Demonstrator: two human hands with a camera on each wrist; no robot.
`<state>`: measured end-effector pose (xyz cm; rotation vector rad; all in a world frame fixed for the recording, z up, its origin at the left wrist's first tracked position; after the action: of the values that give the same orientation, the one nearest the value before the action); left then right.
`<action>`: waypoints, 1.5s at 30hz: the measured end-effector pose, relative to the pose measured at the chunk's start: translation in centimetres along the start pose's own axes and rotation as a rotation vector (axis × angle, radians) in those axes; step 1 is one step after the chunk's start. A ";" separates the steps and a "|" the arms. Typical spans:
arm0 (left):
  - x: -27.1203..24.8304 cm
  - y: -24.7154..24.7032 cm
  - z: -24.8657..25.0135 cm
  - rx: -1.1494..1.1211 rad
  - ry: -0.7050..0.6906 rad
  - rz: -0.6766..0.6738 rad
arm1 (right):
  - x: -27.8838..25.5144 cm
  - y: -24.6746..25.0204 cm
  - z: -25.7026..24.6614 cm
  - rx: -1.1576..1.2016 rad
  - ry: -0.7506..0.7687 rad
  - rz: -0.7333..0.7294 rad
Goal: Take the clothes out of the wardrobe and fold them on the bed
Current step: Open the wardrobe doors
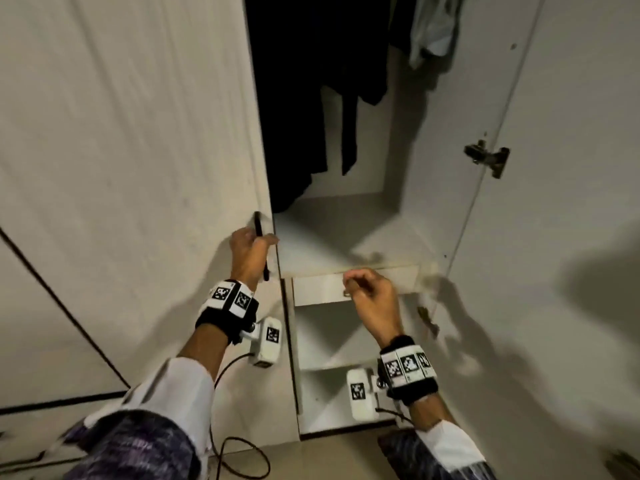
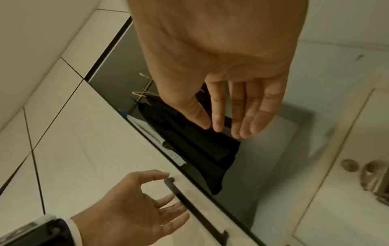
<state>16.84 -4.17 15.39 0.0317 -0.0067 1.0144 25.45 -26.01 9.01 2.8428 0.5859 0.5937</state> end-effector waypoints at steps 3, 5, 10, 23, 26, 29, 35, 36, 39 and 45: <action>0.8 0.6 0.6 -0.039 0.039 -0.081 | 2.9 -3.5 -2.0 0.040 0.005 -0.068; 0.8 0.9 0.3 0.013 0.030 -0.116 | 3.2 -5.0 -3.3 0.045 0.015 -0.088; -2.4 1.9 -0.3 0.113 -0.126 -0.055 | 0.7 -7.0 -4.7 0.053 0.031 -0.153; -15.4 12.5 -4.1 0.088 -0.320 0.018 | -9.0 -11.1 -14.1 0.136 0.246 -0.285; -19.1 16.8 -5.0 0.067 -0.311 0.016 | -12.6 -12.6 -16.9 0.145 0.282 -0.264; -22.8 21.3 -5.8 0.072 -0.320 0.015 | -16.6 -14.4 -19.3 0.143 0.345 -0.328; -26.9 32.4 -5.6 -0.012 -0.339 0.162 | -24.9 -21.6 -24.2 0.039 0.474 -0.449; -27.4 34.6 -5.5 -0.026 -0.331 0.182 | -26.3 -23.4 -25.4 0.028 0.484 -0.465; -27.6 40.7 -5.6 -0.025 -0.259 0.242 | -29.5 -28.6 -28.5 -0.051 0.527 -0.497; -27.0 49.8 -4.6 0.053 -0.221 0.318 | -33.4 -38.0 -33.7 -0.206 0.605 -0.576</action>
<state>-39.73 -0.73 11.44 0.1963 -0.1919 1.3250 -29.66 -2.26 18.44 2.1145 1.2811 1.2936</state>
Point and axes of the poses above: each hand's wrist, its own x-axis towards the middle knuckle, its own y-axis out of the back of the hand, z = x × y, the point moved 1 cm from there along x, towards the middle knuckle, and after that the axes turned 6 degrees about y, right-handed, at the moved point
